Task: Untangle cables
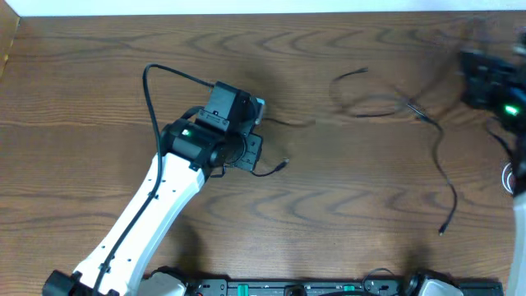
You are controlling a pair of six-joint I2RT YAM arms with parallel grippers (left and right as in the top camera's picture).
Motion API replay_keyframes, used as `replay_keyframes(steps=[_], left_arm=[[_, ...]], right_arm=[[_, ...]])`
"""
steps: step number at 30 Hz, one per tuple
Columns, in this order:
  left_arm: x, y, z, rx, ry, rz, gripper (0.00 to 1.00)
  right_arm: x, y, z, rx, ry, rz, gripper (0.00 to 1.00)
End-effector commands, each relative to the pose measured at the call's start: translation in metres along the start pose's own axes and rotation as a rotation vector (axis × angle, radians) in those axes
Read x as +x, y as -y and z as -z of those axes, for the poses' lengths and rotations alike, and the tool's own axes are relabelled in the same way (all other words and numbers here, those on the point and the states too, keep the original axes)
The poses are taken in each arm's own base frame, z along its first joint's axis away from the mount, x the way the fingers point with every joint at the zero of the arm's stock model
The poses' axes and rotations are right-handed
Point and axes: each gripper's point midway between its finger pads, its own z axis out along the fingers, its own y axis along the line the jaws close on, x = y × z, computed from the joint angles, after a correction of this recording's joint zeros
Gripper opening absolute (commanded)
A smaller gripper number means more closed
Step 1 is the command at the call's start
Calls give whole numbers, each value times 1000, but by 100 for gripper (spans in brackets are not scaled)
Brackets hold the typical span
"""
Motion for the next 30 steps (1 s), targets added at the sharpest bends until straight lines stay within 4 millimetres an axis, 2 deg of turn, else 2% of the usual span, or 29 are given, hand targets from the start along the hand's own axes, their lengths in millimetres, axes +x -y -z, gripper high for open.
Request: replay_keyframes(steps=[1,3,6,9,12,19,23,27,30], left_arm=[[-3,-45,5,-260,30,192,7],[-1,-55,8,-320,36,240,8],[2,-70,14,-412,55,319,8],[7,-88,23,-524,84,410,7],[13,-107,33,-622,113,501,7],[19,-134,39,-661,124,645,7],[21,-125,31,-579,88,670,7],[18,-110,22,-480,66,681,7],[10,-90,13,-351,47,637,7]], right_arm=[[-13,68,34,261,72,-67,1],[-9,101,49,376,69,-129,1],[3,139,65,502,46,-208,1],[16,164,68,561,-3,-234,1],[33,182,61,578,-69,-279,1],[58,207,44,589,-169,-319,1],[72,231,52,716,-216,-333,1],[73,238,55,757,-216,-327,1],[67,242,57,776,-192,-308,1]])
